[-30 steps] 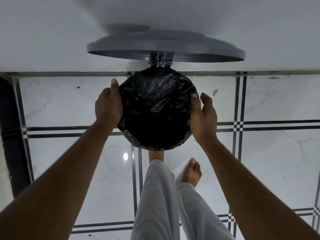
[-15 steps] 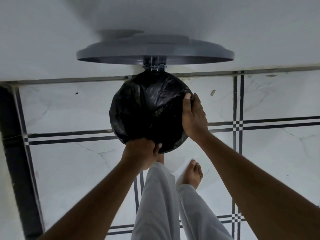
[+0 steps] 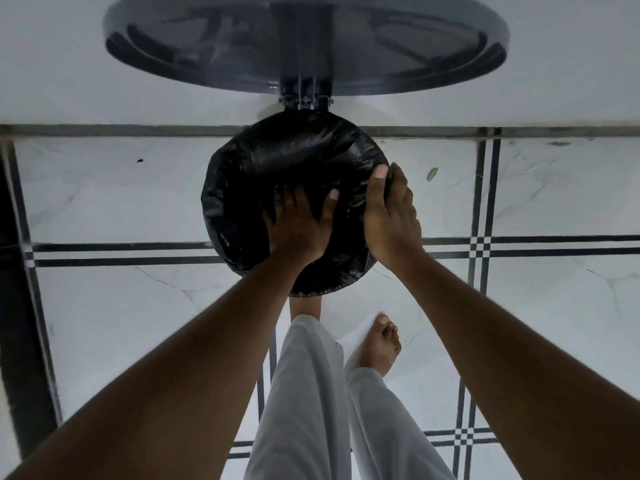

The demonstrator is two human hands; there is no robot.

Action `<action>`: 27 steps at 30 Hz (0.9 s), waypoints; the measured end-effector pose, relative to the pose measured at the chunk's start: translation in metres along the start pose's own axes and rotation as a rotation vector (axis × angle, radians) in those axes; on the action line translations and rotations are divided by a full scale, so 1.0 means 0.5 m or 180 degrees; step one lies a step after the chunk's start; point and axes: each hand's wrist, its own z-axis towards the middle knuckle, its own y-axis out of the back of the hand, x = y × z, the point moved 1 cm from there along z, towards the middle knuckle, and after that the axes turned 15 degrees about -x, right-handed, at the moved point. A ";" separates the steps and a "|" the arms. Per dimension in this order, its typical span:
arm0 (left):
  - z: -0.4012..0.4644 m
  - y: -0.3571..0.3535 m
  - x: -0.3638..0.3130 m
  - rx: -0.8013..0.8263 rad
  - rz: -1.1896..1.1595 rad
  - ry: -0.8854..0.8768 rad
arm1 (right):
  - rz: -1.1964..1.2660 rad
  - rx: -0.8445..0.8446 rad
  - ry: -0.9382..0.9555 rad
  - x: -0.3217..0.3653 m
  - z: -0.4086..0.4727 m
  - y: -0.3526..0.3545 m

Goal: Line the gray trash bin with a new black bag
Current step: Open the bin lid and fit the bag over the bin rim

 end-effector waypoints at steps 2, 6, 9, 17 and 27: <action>0.018 -0.015 -0.001 0.0284 -0.0114 0.0320 | 0.0020 -0.0037 0.0075 -0.008 0.003 -0.006; 0.036 -0.037 -0.001 0.0621 -0.0326 0.0718 | 0.0152 -0.0196 0.0247 -0.023 0.003 -0.015; 0.051 -0.057 0.008 0.0742 -0.0658 0.1022 | 0.0227 -0.0321 0.0388 -0.035 0.005 -0.023; 0.044 -0.038 -0.001 0.0899 -0.0378 0.0755 | 0.0176 -0.0413 0.0627 -0.045 0.007 -0.030; -0.097 0.152 -0.005 -0.1129 -0.0415 -0.0954 | -0.0201 -0.0131 0.0353 -0.008 -0.011 -0.002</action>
